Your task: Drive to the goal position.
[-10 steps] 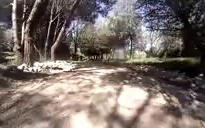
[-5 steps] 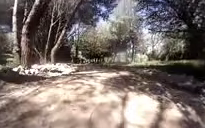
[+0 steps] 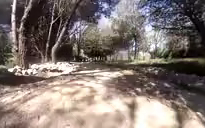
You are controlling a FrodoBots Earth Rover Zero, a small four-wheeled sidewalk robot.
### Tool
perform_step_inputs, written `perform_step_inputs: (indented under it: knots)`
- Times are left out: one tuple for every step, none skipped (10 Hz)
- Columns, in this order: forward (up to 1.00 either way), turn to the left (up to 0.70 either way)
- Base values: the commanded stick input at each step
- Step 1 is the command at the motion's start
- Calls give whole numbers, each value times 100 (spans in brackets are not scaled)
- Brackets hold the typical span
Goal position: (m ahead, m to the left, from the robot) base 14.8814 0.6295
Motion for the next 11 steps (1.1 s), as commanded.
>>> perform_step_inputs:
  knots:
    - [70,0]
    - [70,0]
    - [70,0]
    - [70,0]
    - [70,0]
    - [70,0]
    - [70,0]
    - [70,0]
    - [70,0]
    - [70,0]
    - [70,0]
